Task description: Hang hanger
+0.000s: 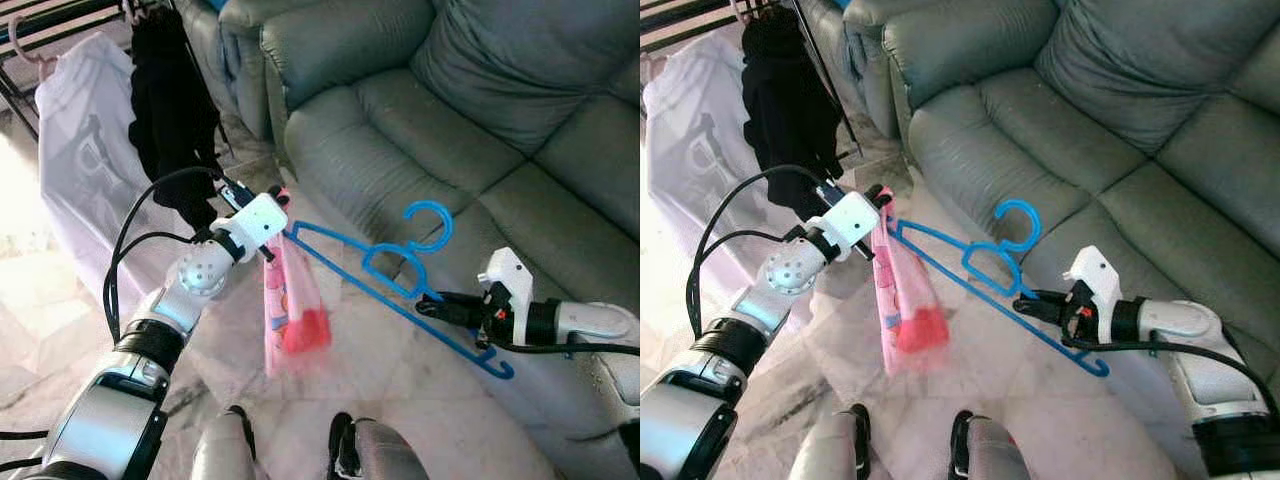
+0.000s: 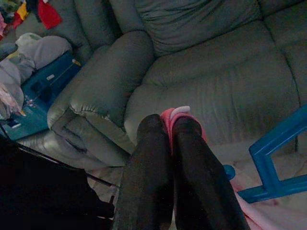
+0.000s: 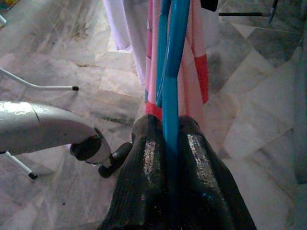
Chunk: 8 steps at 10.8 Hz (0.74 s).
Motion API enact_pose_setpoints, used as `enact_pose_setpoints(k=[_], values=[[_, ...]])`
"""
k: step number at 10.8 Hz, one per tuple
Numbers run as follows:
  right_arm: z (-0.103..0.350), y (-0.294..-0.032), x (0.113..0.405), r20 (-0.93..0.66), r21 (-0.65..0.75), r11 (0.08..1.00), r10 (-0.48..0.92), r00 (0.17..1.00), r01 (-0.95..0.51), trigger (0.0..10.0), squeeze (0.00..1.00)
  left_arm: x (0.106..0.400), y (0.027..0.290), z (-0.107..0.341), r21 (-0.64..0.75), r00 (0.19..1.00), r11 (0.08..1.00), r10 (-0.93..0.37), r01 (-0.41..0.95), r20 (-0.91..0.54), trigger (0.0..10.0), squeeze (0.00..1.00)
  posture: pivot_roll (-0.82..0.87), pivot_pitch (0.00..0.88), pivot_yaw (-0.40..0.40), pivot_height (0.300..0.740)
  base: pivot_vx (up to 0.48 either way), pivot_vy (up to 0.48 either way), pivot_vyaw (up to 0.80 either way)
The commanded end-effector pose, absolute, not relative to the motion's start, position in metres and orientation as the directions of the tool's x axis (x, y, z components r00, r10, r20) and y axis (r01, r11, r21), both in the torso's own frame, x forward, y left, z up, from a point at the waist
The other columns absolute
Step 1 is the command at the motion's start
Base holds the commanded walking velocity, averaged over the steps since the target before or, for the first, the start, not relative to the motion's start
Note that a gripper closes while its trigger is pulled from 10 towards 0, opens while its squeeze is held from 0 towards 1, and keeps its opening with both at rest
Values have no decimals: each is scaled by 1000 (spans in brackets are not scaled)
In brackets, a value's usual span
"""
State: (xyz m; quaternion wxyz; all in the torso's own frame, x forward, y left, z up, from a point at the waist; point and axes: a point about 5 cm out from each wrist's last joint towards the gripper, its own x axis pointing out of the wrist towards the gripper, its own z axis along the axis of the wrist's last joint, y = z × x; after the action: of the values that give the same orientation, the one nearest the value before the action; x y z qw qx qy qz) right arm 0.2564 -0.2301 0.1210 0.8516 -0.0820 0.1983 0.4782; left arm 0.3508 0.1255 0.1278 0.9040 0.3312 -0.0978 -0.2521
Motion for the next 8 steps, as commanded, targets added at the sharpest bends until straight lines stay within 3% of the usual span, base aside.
enact_pose_setpoints(k=[1,4,6,8], values=[[119,-230,254,-431,57,520,783,448,-852,10000,0,351,120,140,659,826,641,-561,394,52,10000,0,-46,196,-32,740,0,0,0],[96,-225,272,-419,90,669,697,582,-738,10000,0,342,94,175,533,761,720,-617,445,199,10000,0,-36,196,-39,740,0,0,0],[84,-221,296,-359,178,792,605,711,-584,10000,0,326,68,194,415,686,720,-680,557,259,10000,0,-27,192,-40,740,0,0,0],[85,-235,316,-341,209,901,431,835,-380,10000,0,319,56,214,354,646,716,-697,602,311,10000,0,-25,186,-41,740,0,0,0]])
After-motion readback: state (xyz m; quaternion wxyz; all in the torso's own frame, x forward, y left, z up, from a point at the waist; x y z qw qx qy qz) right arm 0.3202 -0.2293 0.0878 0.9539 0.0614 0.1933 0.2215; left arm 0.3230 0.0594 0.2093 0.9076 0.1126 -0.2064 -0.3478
